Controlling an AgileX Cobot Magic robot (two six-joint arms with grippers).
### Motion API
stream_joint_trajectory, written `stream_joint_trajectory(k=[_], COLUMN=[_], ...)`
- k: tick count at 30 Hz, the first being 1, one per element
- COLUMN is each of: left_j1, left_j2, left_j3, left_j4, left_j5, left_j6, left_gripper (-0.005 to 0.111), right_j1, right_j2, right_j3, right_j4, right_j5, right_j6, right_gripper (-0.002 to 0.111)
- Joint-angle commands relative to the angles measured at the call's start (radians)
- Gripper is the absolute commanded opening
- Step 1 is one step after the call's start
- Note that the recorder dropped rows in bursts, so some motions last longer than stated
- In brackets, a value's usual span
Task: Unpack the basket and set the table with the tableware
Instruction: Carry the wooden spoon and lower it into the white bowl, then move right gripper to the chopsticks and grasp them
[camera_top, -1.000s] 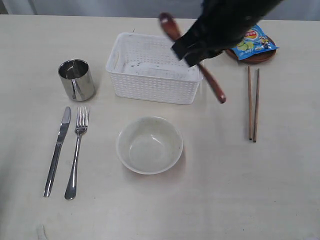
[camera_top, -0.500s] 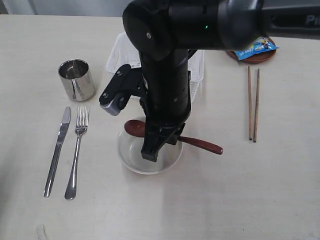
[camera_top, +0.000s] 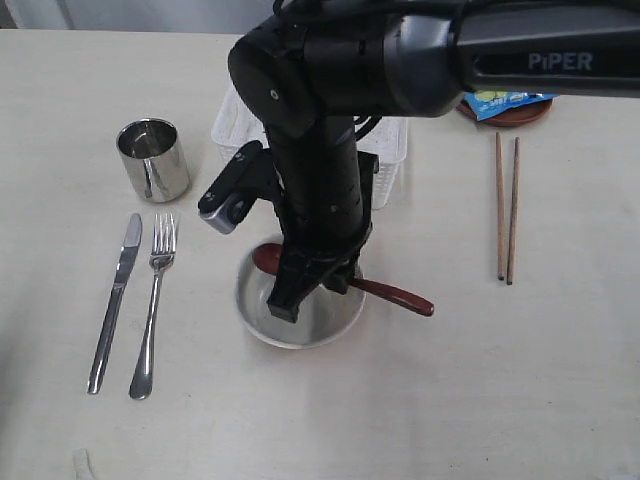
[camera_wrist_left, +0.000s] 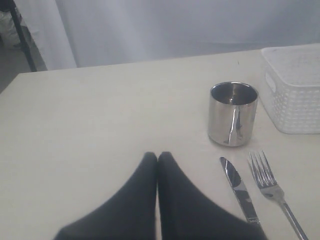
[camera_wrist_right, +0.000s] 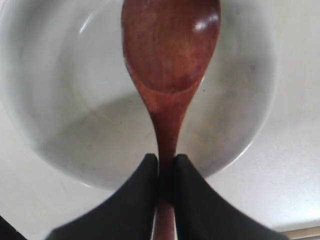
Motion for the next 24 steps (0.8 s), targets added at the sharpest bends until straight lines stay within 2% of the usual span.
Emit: stream_joint_trajectory(k=[1,4,10,16,19,24], left_j1=[-0.005,-0.005,-0.005,-0.005,-0.005,-0.005], left_j2=[-0.002,-0.002,-0.002,-0.002,-0.002,-0.002], left_j3=[0.002,0.002,0.002,0.002,0.002,0.002], left_j4=[0.003,0.003,0.003,0.003,0.003,0.003], left_j5=[-0.001,-0.001,-0.001,-0.001,-0.001,-0.001], left_j6=[-0.002,-0.002,-0.002,-0.002,-0.002,-0.002], left_gripper=[0.000,0.000,0.000,0.000,0.000,0.000], right_j1=[0.000,0.000,0.000,-0.014,-0.083,-0.296], right_j2=[-0.004,-0.004,-0.031,-0.125,-0.167,-0.190], right_j3=[-0.021,-0.021,-0.031,-0.053,-0.053,-0.053], right_j4=[-0.006,-0.008,-0.041,-0.217,-0.229,-0.228], right_j5=[0.000,0.000,0.000,0.000,0.000,0.000], right_j6=[0.022,0.044,0.069,0.176,0.223,0.337], right_gripper=[0.032,0.041,0.041,0.041,0.041,0.041])
